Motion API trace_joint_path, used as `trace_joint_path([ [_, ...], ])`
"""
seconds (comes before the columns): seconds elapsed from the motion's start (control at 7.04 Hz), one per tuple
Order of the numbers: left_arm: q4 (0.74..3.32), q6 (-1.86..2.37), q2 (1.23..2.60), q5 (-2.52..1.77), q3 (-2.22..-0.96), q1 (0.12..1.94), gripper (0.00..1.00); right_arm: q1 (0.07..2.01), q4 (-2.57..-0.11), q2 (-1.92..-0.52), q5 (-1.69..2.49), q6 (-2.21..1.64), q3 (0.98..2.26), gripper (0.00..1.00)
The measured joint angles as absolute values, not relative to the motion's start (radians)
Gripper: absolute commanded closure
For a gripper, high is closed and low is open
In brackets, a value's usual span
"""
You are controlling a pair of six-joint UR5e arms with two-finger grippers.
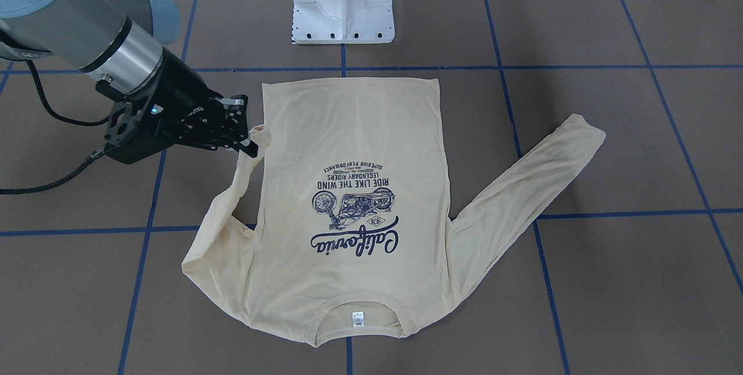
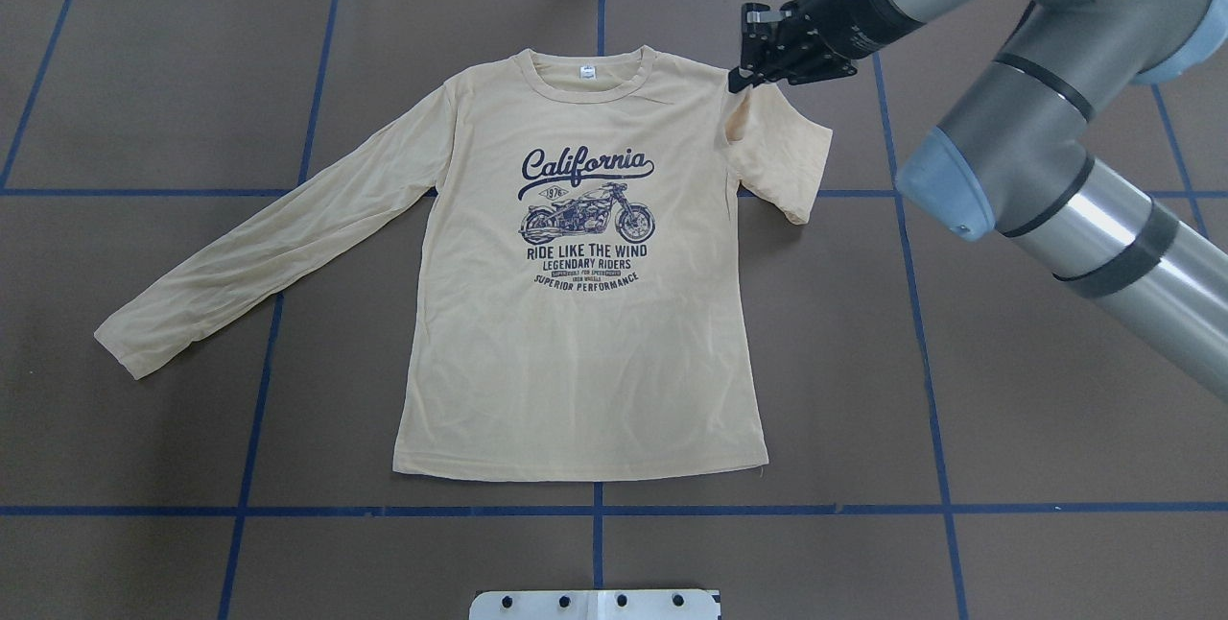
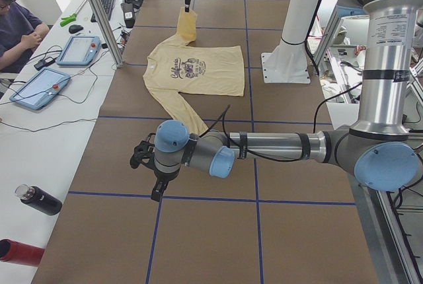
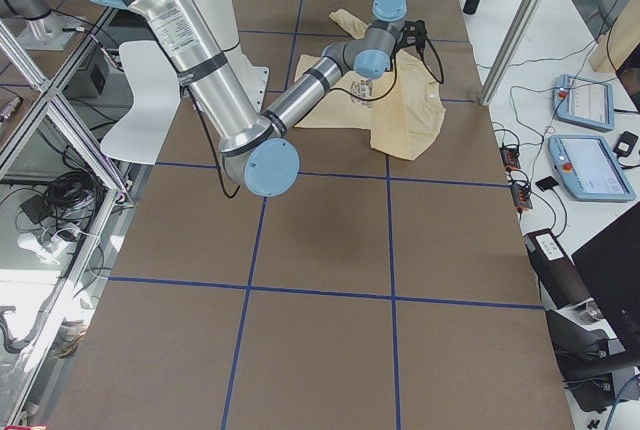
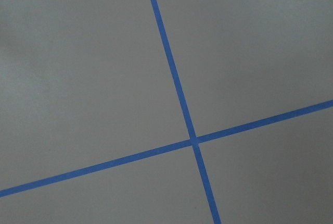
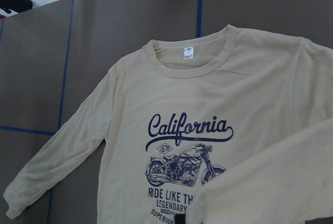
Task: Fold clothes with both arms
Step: 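Carry the grasped sleeve across the shirt chest and lay it down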
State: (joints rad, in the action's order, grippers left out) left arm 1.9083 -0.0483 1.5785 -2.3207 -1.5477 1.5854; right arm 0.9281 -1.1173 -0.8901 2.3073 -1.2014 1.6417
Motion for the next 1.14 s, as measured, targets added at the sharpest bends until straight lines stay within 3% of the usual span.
trace_joint_path([
  [0.43, 1.908, -0.049, 1.583, -2.318, -1.525, 1.588, 0.0, 0.786, -1.094, -0.569, 2.144, -1.194, 1.262, 1.0],
  [0.99, 1.909, -0.048, 1.598, -2.317, -1.494, 1.588, 0.0, 0.663, -1.043, -0.467, 1.979, -1.191, 1.025, 1.0],
  [1.14, 1.908, -0.047, 1.598, -2.317, -1.493, 1.588, 0.0, 0.654, -1.033, -0.436, 1.967, -1.191, 0.98, 0.83],
])
